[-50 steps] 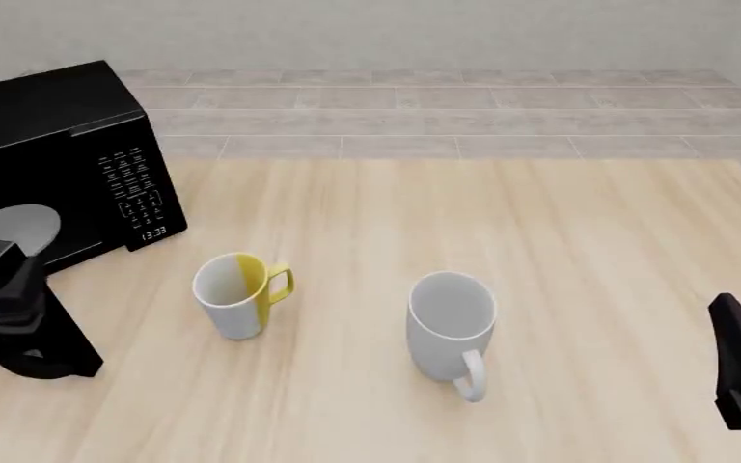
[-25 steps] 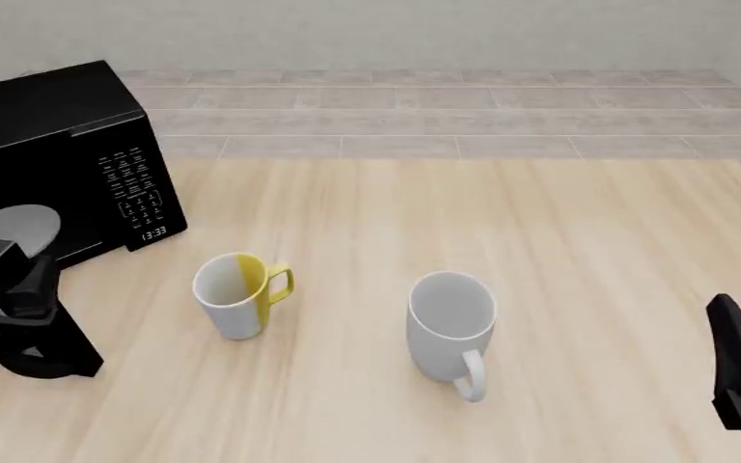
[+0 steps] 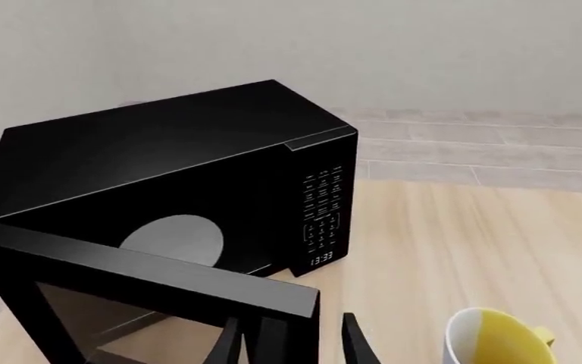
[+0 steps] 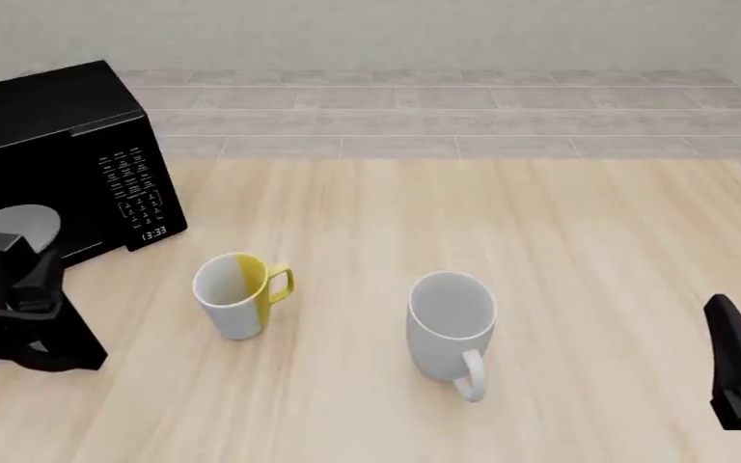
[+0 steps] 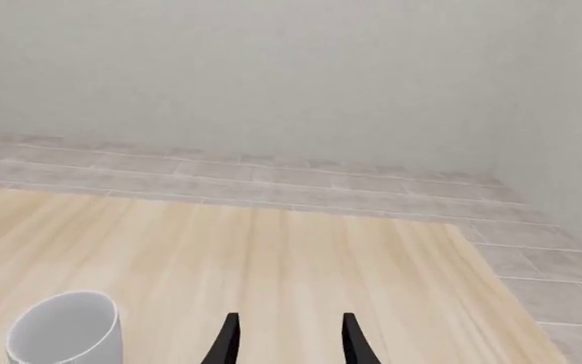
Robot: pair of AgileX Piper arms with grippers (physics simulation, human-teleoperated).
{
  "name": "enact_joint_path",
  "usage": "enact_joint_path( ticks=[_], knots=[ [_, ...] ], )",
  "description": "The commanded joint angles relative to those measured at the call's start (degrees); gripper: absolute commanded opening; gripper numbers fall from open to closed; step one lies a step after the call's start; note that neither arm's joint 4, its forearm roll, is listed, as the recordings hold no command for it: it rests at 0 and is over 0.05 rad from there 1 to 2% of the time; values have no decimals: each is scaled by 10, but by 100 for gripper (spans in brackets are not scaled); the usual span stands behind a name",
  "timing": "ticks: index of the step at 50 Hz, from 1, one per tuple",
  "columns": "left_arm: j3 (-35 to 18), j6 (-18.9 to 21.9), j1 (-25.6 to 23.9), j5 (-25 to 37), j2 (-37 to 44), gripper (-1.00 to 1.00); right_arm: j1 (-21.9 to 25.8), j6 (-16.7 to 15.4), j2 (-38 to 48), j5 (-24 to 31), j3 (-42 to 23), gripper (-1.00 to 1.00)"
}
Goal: Close the microwave.
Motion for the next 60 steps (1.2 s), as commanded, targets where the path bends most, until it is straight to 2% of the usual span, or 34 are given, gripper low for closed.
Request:
enact_joint_path(
  ticks=[1,4,12,27,37,51,60],
  knots=[
    [-29,-12,-25,15,44,100,3,2,6,-4,0,100],
    [-31,-6,-21,5,56,100,5,7,8,-5,0,100],
    [-46,-13,-18,40,32,100,4,8,12,-9,0,100],
    [-50,-14,-16,19,63,100,8,12,23,-19,1,100],
    [-64,-14,-14,38,55,100,11,13,37,-33,1,100],
    [-79,-7,-19,55,50,100,10,17,35,-34,1,100],
    [-88,-9,-22,69,41,100,13,18,17,-16,1,100]
  ],
)
